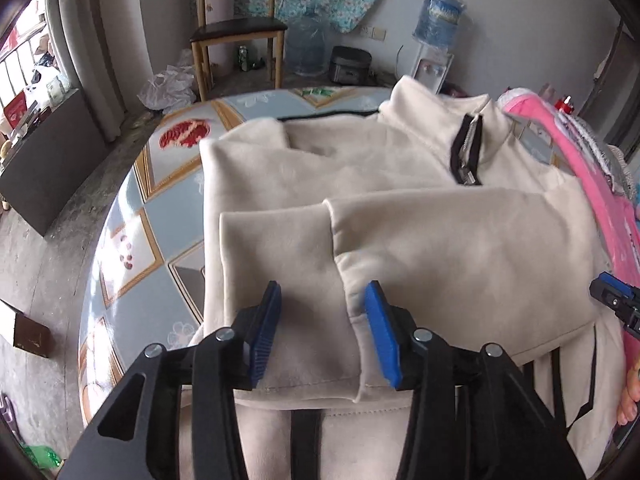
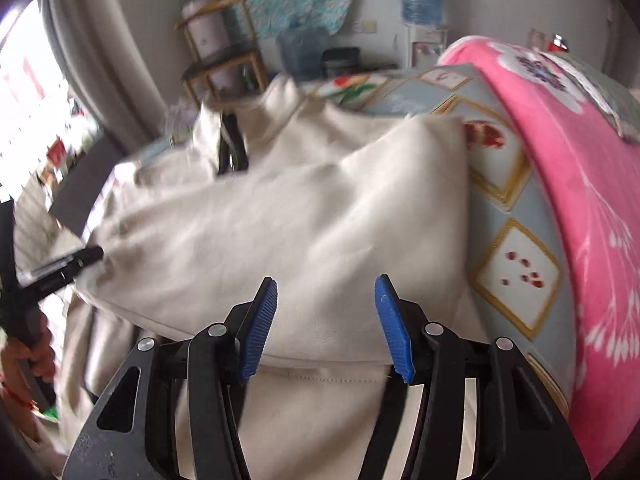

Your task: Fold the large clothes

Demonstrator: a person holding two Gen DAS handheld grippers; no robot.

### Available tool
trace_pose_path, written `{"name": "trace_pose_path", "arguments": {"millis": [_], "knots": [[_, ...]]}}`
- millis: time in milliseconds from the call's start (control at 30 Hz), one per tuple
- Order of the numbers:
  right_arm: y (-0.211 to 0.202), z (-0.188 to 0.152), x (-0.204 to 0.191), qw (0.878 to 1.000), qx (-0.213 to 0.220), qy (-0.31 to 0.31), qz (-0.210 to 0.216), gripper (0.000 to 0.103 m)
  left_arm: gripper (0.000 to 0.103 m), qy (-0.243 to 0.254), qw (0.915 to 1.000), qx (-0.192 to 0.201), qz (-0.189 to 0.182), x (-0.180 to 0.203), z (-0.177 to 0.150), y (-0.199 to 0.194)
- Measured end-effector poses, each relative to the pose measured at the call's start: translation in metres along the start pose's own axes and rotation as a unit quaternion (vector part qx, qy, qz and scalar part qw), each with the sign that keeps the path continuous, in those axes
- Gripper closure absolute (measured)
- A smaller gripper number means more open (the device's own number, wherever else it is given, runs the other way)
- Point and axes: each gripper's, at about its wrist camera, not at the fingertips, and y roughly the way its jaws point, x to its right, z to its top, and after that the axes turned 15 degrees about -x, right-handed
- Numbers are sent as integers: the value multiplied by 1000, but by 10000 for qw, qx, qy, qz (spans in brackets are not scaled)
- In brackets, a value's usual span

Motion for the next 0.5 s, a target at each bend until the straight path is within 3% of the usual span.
{"name": "trace_pose_path", "arguments": {"millis": [133, 200, 233, 367, 500], "knots": [[-9, -13, 6, 9999, -23, 140, -1, 53, 59, -300, 9988, 66, -373, -12, -12, -9], [-30, -29, 9, 9994, 165, 250, 155, 45, 56, -285, 9981, 193, -520, -16, -23, -25], [-40, -39, 11, 9990, 254, 313, 209, 37, 53, -237, 9980, 266, -516, -17, -31, -35], [-67, -87, 20, 9977, 387, 453, 329, 28, 50, 42, 9992, 347, -183, -25, -69, -59], [-78, -118, 31, 9972, 244, 632, 307, 26, 49, 24, 9997, 227, -40, -42, -91, -69]]}}
